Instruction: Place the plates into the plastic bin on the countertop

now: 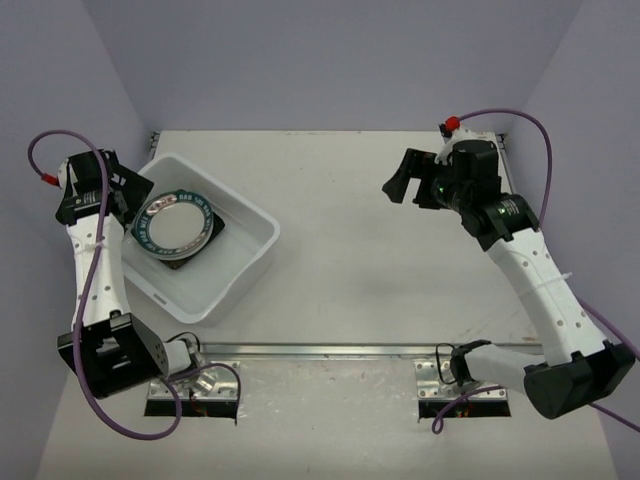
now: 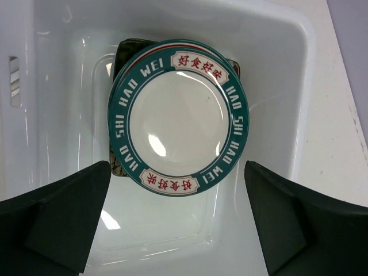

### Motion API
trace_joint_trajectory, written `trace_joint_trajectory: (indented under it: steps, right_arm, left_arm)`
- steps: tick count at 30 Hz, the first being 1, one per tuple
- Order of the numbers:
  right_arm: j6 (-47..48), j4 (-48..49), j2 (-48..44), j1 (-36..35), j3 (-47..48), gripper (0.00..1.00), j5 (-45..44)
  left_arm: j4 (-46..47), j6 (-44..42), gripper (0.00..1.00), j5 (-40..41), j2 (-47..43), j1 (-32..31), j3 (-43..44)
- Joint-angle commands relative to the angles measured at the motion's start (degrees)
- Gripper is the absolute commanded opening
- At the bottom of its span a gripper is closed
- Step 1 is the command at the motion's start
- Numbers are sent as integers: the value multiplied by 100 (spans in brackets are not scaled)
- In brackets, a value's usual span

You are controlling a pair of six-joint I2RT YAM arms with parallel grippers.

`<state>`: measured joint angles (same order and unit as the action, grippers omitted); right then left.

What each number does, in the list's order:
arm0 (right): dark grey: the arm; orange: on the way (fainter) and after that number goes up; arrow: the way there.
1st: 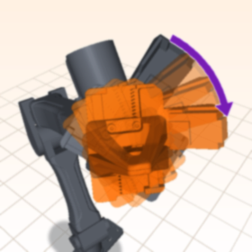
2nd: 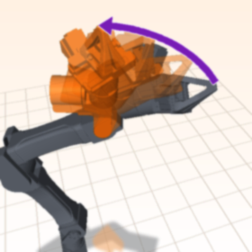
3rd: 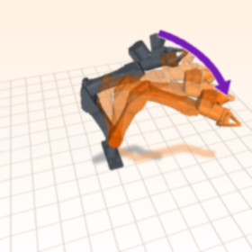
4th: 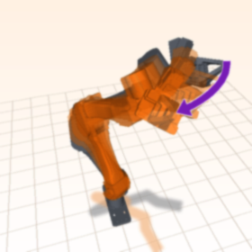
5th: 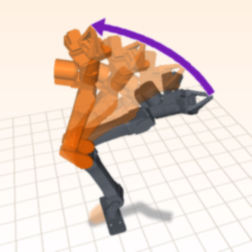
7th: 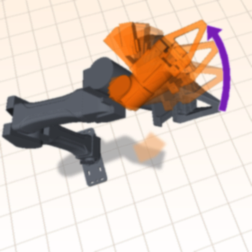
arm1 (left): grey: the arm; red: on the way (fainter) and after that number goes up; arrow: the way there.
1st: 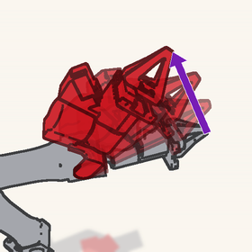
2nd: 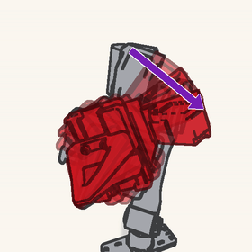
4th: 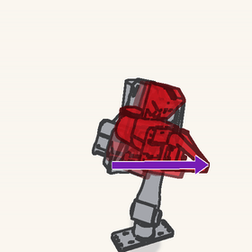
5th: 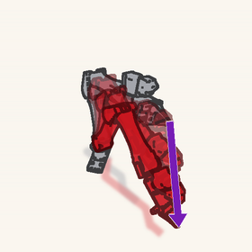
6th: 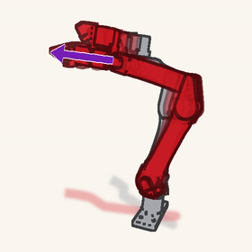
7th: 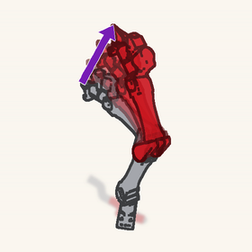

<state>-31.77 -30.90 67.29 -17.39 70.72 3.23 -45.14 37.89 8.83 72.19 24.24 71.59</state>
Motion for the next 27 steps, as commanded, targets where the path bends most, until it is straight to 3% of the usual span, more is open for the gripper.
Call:
trace_joint_trajectory:
  steps: [1, 6, 11, 17, 22, 27]
  right_arm:
    - [989, -1300, 252, 9, 1096, 99, -601]
    - [1435, -1951, -197, 1, 1226, 99, -1627]
    - [1576, -1650, -1383, -17, 198, 99, -1797]
    - [1521, -1762, -2545, -126, -881, 99, -1783]
    - [1367, -2121, -3056, -128, -1183, 99, -1834]
    - [1486, -2501, -2936, -130, -585, 99, -2098]
  left_arm:
    - [-281, -1200, 100, -138, -222, -1108, 448]
    - [-479, -1602, 100, 91, -1033, -1888, 485]
    - [-521, -1983, 100, 1091, -1876, -2193, -110]
    - [-677, -2006, 100, 804, -2616, -2715, -766]
    - [-655, -2083, 100, 1006, -2766, -2997, -682]
    - [-646, -2202, 100, 1274, -2514, -3043, -284]
